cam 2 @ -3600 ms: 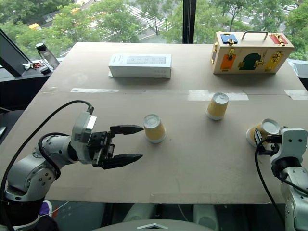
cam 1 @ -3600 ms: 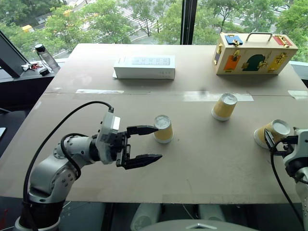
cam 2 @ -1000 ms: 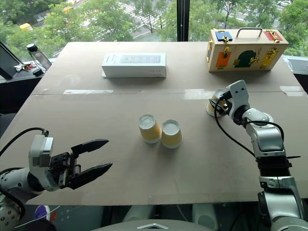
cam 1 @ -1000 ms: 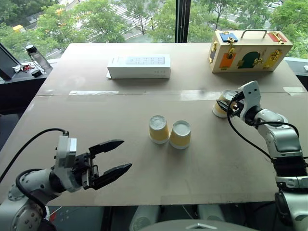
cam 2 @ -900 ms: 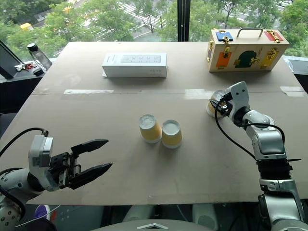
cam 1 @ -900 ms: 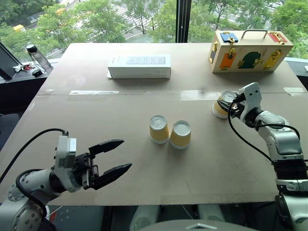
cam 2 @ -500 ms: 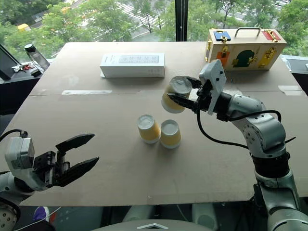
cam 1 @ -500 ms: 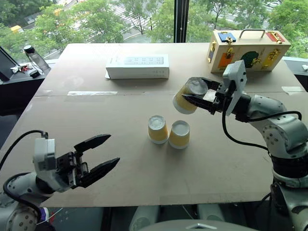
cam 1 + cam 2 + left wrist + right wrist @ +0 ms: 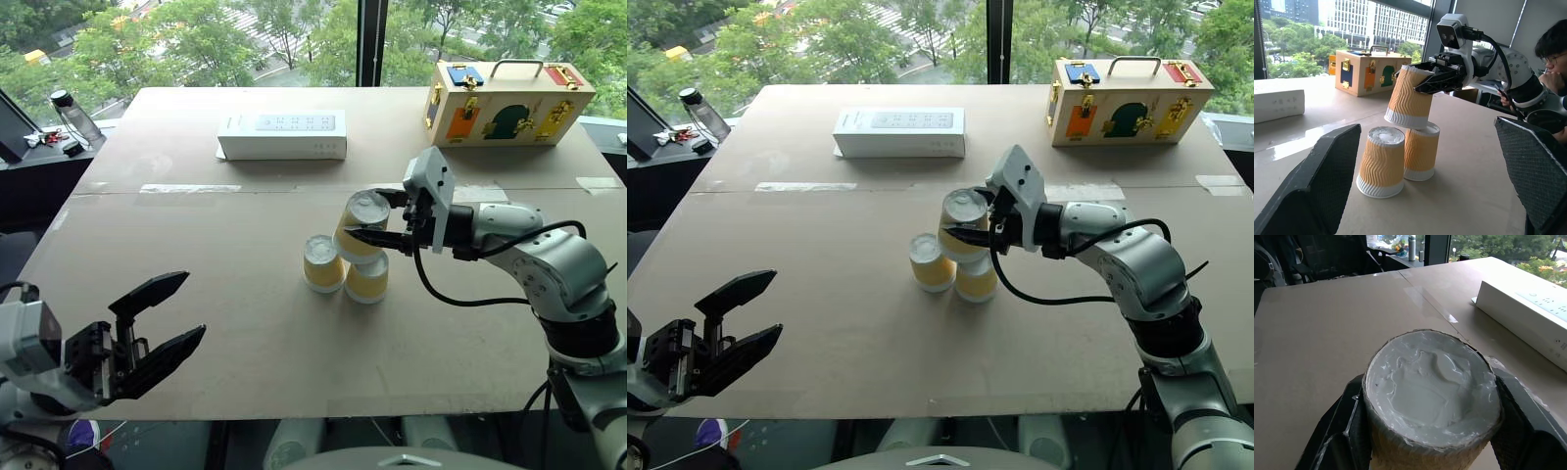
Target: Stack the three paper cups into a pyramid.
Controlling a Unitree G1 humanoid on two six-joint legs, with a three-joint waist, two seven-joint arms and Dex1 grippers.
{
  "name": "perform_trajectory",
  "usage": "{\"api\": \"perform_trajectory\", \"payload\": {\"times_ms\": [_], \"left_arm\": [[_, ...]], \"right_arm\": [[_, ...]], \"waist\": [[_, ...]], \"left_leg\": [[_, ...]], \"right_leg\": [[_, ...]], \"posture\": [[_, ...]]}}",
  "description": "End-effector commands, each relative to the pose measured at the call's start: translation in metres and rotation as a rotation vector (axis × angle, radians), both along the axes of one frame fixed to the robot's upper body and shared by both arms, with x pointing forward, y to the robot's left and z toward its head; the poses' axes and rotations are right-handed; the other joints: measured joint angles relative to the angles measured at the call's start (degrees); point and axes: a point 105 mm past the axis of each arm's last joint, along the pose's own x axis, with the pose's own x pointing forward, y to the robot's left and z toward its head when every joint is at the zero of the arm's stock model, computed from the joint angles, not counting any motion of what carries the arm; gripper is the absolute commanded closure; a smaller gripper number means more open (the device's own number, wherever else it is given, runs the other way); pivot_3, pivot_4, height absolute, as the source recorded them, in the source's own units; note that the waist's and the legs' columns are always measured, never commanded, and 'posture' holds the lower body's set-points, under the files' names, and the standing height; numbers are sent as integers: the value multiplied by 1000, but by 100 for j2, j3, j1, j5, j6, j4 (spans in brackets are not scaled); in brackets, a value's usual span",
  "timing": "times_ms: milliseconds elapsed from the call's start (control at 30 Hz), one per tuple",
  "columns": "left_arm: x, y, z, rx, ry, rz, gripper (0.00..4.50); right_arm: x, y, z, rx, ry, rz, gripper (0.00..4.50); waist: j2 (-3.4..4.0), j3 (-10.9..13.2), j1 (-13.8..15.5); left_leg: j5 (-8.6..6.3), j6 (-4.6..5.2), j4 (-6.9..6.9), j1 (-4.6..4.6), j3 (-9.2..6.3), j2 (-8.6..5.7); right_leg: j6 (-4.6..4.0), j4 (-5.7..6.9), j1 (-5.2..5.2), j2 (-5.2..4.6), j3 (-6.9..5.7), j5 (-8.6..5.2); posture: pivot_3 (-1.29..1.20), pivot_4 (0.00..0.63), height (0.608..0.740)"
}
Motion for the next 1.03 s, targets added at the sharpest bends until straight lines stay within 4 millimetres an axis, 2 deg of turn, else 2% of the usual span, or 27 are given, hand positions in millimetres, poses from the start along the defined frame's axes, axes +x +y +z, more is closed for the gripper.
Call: {"api": "perform_trajectory", "payload": {"times_ms": [33,133,200,267,333,467,567,667,800,967,1033], "left_arm": [[-3,-6,8,-19,-25,-5,0],[-1,-8,8,-27,-11,-5,0],[2,-10,8,-28,-10,-7,0],[6,-14,7,-21,4,-9,0],[12,-18,3,-4,30,10,0],[22,-23,-12,59,107,64,0],[28,-22,-16,45,141,96,0],[36,-15,-31,97,206,179,0],[35,4,-54,172,285,261,0],[25,28,-78,239,388,296,0],[24,32,-85,272,415,289,0]], "right_arm": [[-13,10,11,9,-37,64,2183],[-16,15,5,-13,-12,80,2183],[-17,17,-3,-49,-6,91,1161],[-14,17,1,-27,-34,76,310],[-13,9,15,31,-92,54,40],[-33,-17,31,66,-196,85,40],[-44,-44,28,64,-189,44,40],[-52,-77,9,-2,-154,-56,40],[-69,-122,-24,-10,-50,-199,40],[-95,-162,-68,-63,49,-328,40],[-100,-170,-80,-77,75,-360,40]], "waist": [[0,0,-1],[0,0,-1],[-1,-1,-1],[0,0,-1],[0,0,1],[-1,0,43],[-3,-1,38],[-3,-1,71],[-2,-1,81],[-6,-4,75],[-9,-5,73]], "left_leg": [[0,0,0,0,0,0],[0,0,0,0,0,0],[0,0,0,0,0,0],[0,0,0,2,0,0],[0,0,0,1,0,0],[0,0,1,-2,0,-3],[0,0,-1,-4,0,-2],[-1,1,-2,-4,-2,-1],[-1,2,-2,-1,7,2],[-2,3,-1,4,11,5],[-2,3,0,7,10,5]], "right_leg": [[0,0,0,0,0,0],[0,0,0,0,0,0],[0,0,0,0,0,0],[-1,0,0,1,0,-1],[0,1,0,1,0,1],[1,-3,1,-1,-1,1],[2,-11,2,-1,-1,2],[2,-10,9,-1,-5,1],[2,-11,11,0,1,0],[-5,-10,15,3,1,-6],[-17,-10,17,2,0,-14]], "posture": [[0,150,740],[0,150,740],[0,150,740],[0,150,740],[0,150,740],[0,150,740],[0,150,740],[0,150,740],[0,150,740],[0,150,740],[0,150,740]]}}
